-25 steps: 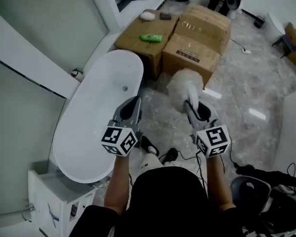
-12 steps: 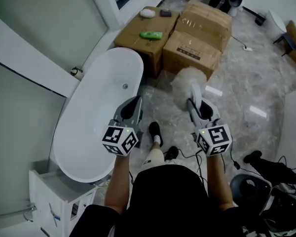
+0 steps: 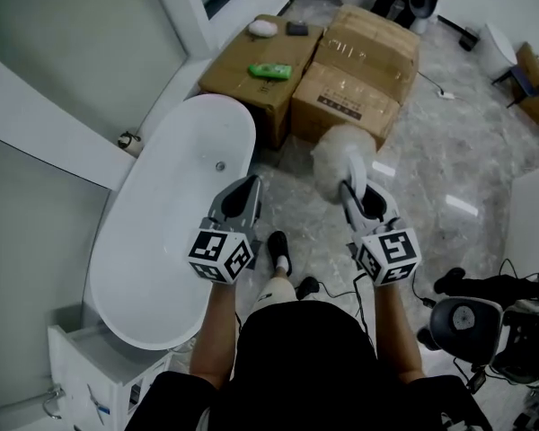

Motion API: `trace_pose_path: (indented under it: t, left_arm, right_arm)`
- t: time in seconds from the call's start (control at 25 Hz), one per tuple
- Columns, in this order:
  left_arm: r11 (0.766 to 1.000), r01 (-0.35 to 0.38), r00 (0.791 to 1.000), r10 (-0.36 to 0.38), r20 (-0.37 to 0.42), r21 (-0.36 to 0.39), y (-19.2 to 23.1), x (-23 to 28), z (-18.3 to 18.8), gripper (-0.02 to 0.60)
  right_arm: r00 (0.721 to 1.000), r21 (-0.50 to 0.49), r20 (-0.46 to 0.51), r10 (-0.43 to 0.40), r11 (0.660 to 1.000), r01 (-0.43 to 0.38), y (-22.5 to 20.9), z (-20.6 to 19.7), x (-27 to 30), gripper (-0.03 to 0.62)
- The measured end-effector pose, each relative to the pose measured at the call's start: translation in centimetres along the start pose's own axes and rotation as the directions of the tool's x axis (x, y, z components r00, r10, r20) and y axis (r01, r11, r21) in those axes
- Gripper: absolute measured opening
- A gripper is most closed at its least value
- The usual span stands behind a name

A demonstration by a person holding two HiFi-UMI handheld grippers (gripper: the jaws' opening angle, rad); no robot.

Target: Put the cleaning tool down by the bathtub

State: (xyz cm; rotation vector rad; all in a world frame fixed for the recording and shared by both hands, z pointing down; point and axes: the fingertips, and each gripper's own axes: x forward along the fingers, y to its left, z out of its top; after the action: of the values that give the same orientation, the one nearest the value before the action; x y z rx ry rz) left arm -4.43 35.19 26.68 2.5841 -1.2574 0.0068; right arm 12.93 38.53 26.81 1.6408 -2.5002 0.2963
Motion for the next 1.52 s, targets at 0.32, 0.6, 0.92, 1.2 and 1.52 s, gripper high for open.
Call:
trace_pose_path:
  t: [0.32,0.6,0.92,1.2,1.52]
  left_arm:
    - [1.000,-0.015,1.000,0.015,0.009,-0.012,6.6,5.8,2.3,-0.002]
    - [1.000,-0.012,1.000,0.012,0.006,0.022,11.7,9.0,4.8,-0.002]
    - [0.998,0.005,1.000,-0.004,-0.015,0.058,15.9,11.6,5.9,-0.002]
    - [0.999,0.007,1.000,-0.006,-0.024,0.052,17.6,12.5,5.7,-0.002]
    - [0.999,-0.028,1.000,0.028,-0.015,0.034,19.8,14.5,5.6,-0.002]
  right_arm:
    - [1.000,-0.031,0.001,0.017,0.999,-0.017,-1.8,3.4,8.8,0.094]
    - [1.000,-0.051,0.011,0.012,0.999,-0.012,-2.0,6.1,15.2,0.094]
    - [1.000,-0.051,0.005,-0.003,0.999,0.003,-1.6,6.7,20.8,0.094]
    - [1.000,-0.040,-0.026,0.006,0.999,-0.007,-1.4,6.1,23.2,0.094]
    - [0.998,-0.034,-0.036,0.046,0.998,-0.048,-2.5,6.2,26.9,0.094]
